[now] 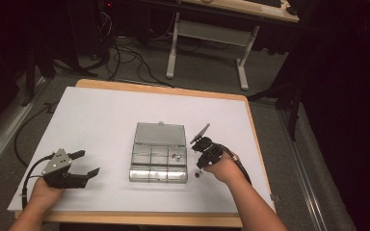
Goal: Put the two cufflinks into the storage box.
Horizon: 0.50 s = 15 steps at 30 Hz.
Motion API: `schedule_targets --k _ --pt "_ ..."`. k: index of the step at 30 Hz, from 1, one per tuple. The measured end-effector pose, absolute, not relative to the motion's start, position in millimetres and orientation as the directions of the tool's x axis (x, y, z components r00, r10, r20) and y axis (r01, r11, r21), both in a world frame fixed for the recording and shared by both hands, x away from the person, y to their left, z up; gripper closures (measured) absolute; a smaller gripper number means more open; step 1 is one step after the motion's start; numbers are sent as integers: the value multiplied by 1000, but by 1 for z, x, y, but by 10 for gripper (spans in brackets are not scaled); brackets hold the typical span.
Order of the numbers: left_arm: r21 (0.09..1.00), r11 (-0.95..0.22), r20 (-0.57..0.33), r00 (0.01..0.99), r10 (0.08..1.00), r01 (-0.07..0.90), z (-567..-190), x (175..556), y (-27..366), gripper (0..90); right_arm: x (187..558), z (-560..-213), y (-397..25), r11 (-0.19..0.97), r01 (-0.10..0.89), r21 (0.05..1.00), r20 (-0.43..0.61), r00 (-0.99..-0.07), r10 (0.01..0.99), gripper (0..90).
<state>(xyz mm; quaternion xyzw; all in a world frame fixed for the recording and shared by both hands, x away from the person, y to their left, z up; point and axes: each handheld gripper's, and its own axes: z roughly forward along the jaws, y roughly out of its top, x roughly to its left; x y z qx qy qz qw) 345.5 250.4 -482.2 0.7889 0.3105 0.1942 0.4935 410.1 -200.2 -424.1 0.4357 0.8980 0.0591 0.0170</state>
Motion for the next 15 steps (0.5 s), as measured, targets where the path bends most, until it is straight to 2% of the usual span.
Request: schedule_targets --k 15 --pt "901 -316 -2 732 681 298 -482 346 251 149 407 -438 -207 620 777 110 36 -626 779 900"
